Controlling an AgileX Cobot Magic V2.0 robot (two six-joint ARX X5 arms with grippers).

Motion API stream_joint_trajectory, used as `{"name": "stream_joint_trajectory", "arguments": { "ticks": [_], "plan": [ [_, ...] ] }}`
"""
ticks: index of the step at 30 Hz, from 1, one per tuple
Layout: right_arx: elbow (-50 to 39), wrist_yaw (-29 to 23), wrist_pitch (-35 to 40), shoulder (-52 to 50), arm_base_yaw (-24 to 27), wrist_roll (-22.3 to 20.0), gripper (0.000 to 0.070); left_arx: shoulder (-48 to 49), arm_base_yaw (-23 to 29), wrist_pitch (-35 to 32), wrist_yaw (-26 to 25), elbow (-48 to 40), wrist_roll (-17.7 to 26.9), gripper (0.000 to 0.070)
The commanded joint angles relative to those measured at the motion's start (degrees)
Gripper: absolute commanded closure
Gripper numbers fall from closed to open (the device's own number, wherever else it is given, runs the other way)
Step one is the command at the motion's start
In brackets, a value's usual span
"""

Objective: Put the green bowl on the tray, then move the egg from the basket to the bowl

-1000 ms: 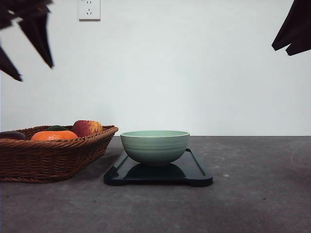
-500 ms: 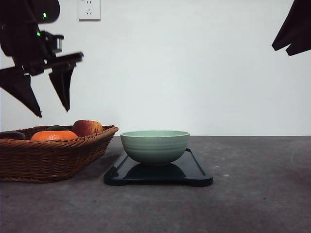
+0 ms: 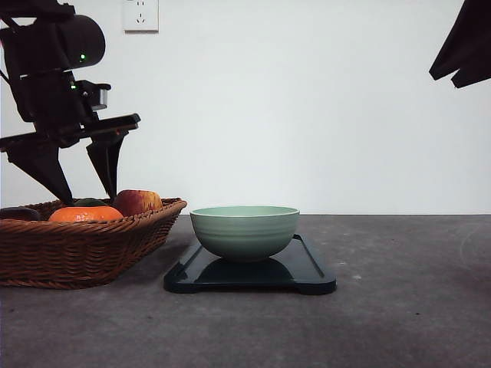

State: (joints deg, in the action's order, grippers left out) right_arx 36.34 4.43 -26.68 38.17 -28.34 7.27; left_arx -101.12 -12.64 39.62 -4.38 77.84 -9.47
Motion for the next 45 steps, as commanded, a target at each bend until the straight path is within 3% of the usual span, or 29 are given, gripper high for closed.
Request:
{"name": "stream_joint_trajectory", "arguments": {
  "ticks": [1,42,45],
  "plan": [
    [0.3,-0.3,0.5,0.3,-0.3,-0.4,0.0513,-2.0,-0.2,-0.8,0.2,1.5,1.2,0.0326],
    [0.3,-1.6,1.0,0.3,-0.3,-0.4,0.0513,-8.0,-0.2,-4.5,0.1,1.5,1.3,0.0326],
    [0.3,-1.7,1.0,0.3,-0.3,-0.4,0.0513,-8.0,-0.2,-4.4,0.1,1.5,1.3,0.0372]
  ]
}}
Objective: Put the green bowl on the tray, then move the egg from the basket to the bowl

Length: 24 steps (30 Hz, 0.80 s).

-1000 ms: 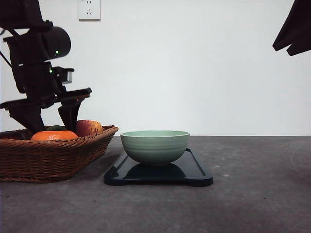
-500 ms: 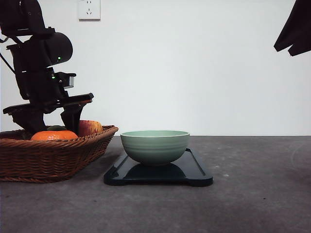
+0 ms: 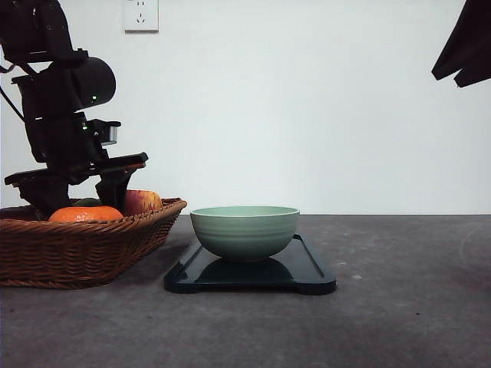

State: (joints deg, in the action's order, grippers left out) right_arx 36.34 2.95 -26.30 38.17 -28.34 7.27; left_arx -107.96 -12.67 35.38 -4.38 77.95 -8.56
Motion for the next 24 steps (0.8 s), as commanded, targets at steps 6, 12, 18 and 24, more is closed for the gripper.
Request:
{"name": "stream_joint_trajectory", "arguments": {
  "ticks": [6,12,18,24],
  "plan": [
    [0.3,-0.2,0.6,0.3,-0.3,-0.4,0.0513,-1.2,-0.2,-0.1,0.1,1.4,0.4,0.0443],
    [0.3,-0.3,0.6,0.3,-0.3,-0.4,0.0513,-1.0,-0.2,1.7,0.1,1.4,0.4,0.0443],
    [0.3,-0.5,0.6,0.3,-0.3,-0.3,0.0513,0.9,0.0,3.7,0.1,1.5,0.4,0.0444],
    [0.3,-0.4,0.6,0.3,-0.3,0.0,0.0513,4.5,0.0,6.1,0.3,1.5,0.8,0.0449]
  ]
}}
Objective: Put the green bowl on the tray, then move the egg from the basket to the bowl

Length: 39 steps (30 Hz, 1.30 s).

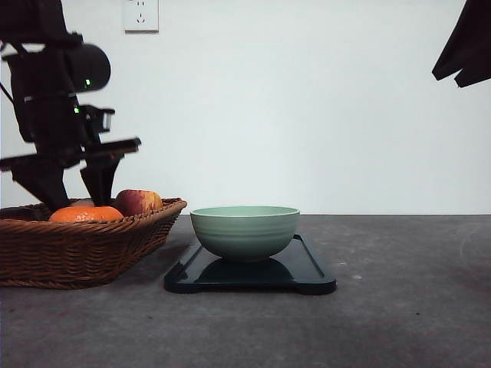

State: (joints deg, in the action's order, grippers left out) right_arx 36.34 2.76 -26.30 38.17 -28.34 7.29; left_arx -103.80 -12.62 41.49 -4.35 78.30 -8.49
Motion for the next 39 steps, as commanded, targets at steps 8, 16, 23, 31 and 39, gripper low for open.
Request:
{"name": "stream_joint_trajectory", "arguments": {
  "ticks": [8,16,23,31,39],
  "plan": [
    [0.3,-0.2,0.6,0.3,-0.3,0.0,0.0513,7.3,-0.5,3.3,0.3,1.2,3.0,0.0469],
    [0.3,-0.2,0.6,0.3,-0.3,0.0,0.0513,15.4,-3.7,-0.1,-2.3,1.2,3.1,0.0485],
    [0.3,-0.2,0.6,0.3,-0.3,0.0,0.0513,17.3,-9.3,-9.6,-5.5,1.2,-1.8,0.0482],
    [0.3,0.1,0.6,0.3,-0.3,0.0,0.0513,13.9,-17.0,-18.8,-3.2,1.2,-2.0,0.0475],
    [0.3,0.2,0.5,0.3,-0.3,0.0,0.0513,6.5,-20.6,-23.6,-2.5,1.2,-2.0,0.0475]
  ]
}}
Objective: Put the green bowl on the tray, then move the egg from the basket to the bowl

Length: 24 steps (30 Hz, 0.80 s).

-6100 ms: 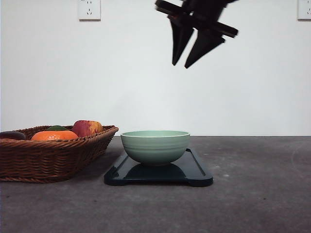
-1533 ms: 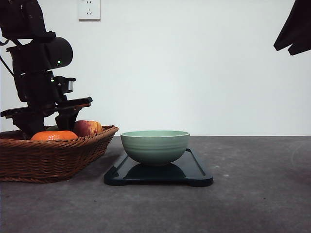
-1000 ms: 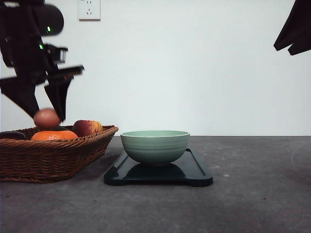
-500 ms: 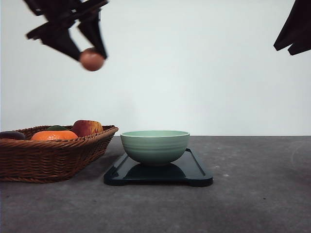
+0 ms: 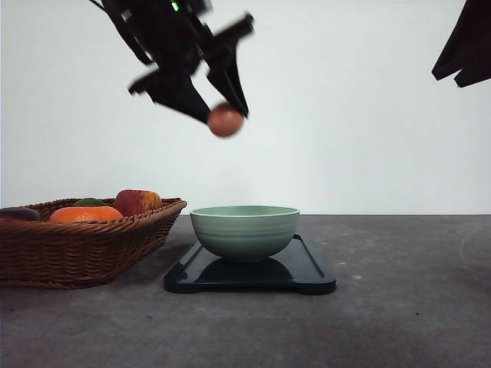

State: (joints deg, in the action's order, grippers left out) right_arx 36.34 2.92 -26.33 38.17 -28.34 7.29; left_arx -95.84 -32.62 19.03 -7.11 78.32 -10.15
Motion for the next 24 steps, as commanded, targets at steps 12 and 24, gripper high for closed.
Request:
{"name": "stream_joint_trajectory", "arguments": {
  "ticks": [12,24],
  "plan": [
    [0.3,0.0,0.6,0.3,-0.3,0.0,0.0513,-11.1,-3.2,-6.0,4.2,1.2,2.6,0.0476],
    [0.3,0.0,0.6,0.3,-0.3,0.0,0.0513,-15.8,-3.3,-8.2,4.8,1.2,4.0,0.0476]
  ]
}}
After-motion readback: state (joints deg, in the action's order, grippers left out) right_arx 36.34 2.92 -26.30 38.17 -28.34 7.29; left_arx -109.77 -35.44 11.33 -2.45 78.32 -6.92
